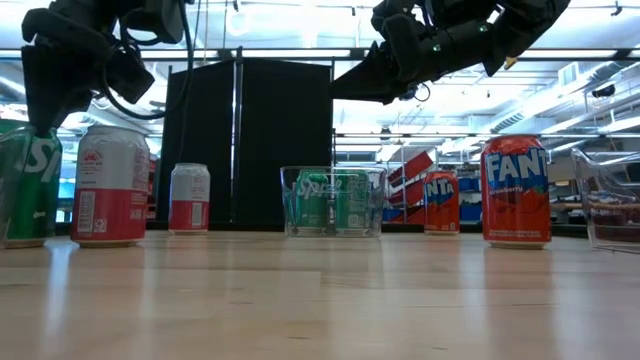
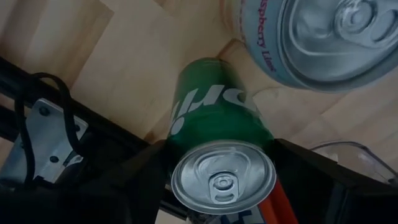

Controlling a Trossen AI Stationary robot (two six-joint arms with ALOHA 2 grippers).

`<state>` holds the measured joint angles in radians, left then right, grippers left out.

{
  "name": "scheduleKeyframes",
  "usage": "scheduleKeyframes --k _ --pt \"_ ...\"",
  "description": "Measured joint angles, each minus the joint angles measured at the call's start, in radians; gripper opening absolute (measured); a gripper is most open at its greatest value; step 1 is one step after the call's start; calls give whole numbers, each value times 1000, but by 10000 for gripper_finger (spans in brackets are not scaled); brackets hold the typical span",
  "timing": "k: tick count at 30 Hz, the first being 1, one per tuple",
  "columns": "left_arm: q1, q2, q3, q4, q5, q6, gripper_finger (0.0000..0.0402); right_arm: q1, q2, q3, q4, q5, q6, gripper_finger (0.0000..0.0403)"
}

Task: Sort soda cans
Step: Put the green soda can into the top transparent bin

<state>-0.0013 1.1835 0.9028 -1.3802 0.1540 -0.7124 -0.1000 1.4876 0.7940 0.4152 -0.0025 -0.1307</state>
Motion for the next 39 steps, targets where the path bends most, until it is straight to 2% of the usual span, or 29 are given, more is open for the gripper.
scheduleKeyframes --k 5,20,23,28,31,34,39 --pt "0 2 21 -18 -1 11 259 0 0 0 0 0 0 105" --pt "10 5 48 -40 -103 75 116 0 0 0 2 0 1 107" --pt "24 5 49 -37 -82 73 88 0 0 0 2 0 0 108" --pt "40 5 136 -82 -55 70 77 0 0 0 5 0 -1 112" --pt "42 5 229 -136 -75 10 80 0 0 0 10 0 -2 117" --pt "29 -9 288 -191 -108 -120 81 0 0 0 10 0 -2 123" --pt "1 -92 252 -192 -97 -328 57 0 0 0 2 0 -2 135"
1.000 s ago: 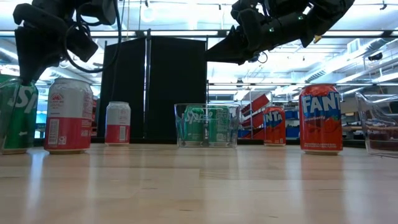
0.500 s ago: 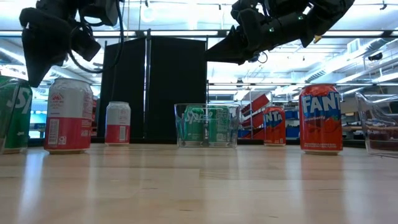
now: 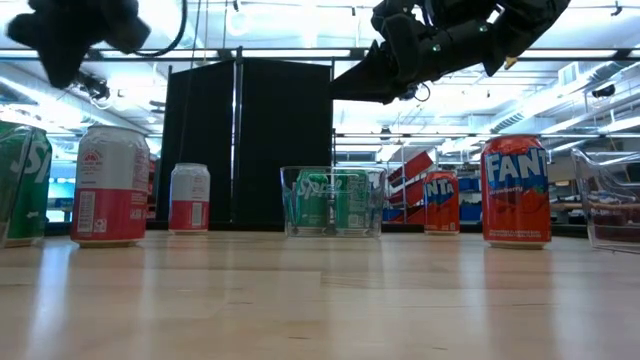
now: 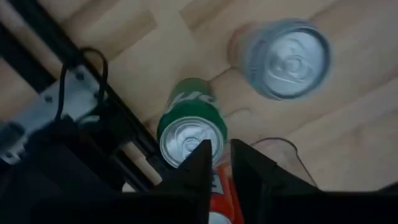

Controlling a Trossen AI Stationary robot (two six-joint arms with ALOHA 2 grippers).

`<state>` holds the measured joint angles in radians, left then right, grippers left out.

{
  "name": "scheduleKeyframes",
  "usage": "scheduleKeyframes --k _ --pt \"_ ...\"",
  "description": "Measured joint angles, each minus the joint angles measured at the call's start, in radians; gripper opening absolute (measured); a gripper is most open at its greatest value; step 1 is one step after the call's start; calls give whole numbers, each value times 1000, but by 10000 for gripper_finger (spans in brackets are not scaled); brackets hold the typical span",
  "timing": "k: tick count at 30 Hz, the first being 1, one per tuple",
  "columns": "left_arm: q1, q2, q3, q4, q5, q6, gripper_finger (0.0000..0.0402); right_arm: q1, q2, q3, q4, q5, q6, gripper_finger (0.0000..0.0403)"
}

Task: Sort soda cans
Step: Put the green soda can into the top transparent bin

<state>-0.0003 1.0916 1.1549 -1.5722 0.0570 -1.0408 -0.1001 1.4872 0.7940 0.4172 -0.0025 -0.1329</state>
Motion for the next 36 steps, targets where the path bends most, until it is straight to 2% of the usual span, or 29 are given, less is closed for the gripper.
scheduleKeyframes --k 5,9,14,18,28,31,36 --pt "-18 -99 -94 -1 19 -112 7 0 0 0 -1 0 4 145" --pt "-29 -149 -163 8 26 -146 18 0 0 0 -1 0 8 151" --pt "-43 -145 -218 103 71 -75 56 0 0 0 0 0 10 158" --pt "-47 -114 -224 173 86 -41 107 0 0 0 -1 0 25 166" --pt "-47 -63 -222 87 130 -88 240 0 0 0 -10 0 25 190" --pt "-47 -63 -222 83 128 -88 255 0 0 0 -12 0 25 198" --pt "-48 -63 -225 83 116 -88 256 0 0 0 -12 0 25 210"
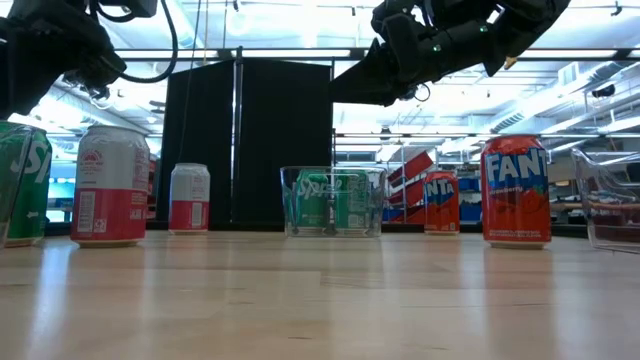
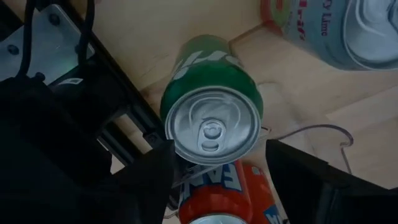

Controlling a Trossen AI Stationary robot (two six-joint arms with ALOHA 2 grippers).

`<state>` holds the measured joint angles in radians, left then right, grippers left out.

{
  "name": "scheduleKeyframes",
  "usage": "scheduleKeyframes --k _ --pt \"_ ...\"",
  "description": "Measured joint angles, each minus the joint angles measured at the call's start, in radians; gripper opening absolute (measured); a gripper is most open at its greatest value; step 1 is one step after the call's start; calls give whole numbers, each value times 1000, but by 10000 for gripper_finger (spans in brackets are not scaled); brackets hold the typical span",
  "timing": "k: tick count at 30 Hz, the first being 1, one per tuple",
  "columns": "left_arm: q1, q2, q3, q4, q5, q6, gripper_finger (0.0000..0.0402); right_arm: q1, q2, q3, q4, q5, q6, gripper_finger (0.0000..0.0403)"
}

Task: Sort soda cans
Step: Put the green soda can into the top transparent bin

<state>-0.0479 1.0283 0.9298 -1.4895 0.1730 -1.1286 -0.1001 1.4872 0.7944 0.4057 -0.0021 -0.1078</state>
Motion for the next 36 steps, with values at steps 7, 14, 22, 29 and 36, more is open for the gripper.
scheduleKeyframes --k 7,14,22,29,36 --pt "0 0 -37 -6 -17 27 256 0 0 0 -5 0 0 230" --pt "0 -1 -38 22 -44 54 255 0 0 0 -5 0 0 256" --pt "0 -1 -37 77 -97 108 254 0 0 0 -5 0 1 276" --pt "-1 -3 -34 85 -252 149 241 0 0 0 -4 0 1 275" --pt "0 1 -40 141 -417 157 220 0 0 0 5 0 0 278"
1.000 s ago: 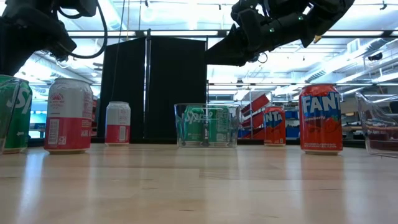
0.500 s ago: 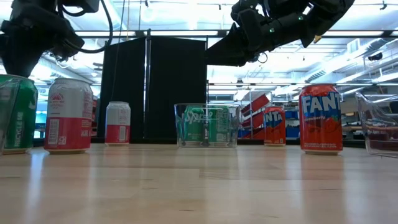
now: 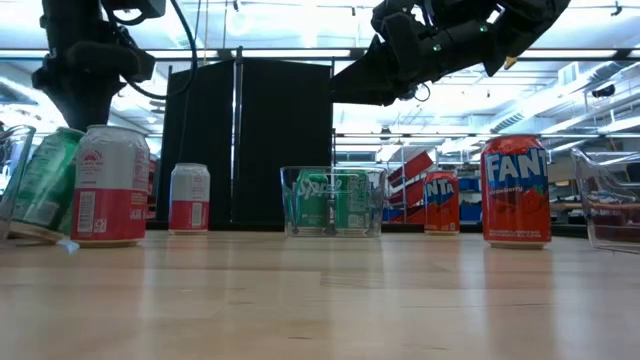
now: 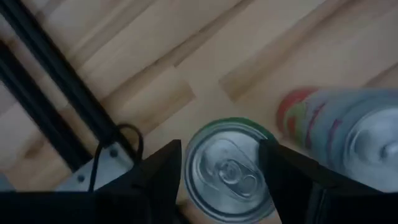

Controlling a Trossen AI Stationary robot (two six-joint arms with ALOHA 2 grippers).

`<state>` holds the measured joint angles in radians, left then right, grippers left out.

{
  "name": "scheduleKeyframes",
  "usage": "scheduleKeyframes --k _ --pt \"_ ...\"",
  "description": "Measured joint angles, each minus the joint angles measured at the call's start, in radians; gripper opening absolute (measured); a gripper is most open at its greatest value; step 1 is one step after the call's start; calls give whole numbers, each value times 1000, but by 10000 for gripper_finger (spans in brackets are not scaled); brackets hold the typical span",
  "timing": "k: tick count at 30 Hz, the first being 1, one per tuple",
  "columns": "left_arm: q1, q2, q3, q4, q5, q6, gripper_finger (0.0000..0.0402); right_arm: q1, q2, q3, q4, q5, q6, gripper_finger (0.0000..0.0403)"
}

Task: Sort soda cans
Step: Put the green soda can into the top transparent bin

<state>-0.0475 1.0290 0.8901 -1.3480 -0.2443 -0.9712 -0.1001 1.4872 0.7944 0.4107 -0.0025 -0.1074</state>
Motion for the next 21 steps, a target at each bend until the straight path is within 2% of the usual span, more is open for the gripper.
scheduleKeyframes --k 12,21 --pt "-6 0 0 17 3 -27 214 0 0 0 0 0 -3 280" --pt "-90 -2 1 -15 28 -106 213 0 0 0 -1 0 0 280"
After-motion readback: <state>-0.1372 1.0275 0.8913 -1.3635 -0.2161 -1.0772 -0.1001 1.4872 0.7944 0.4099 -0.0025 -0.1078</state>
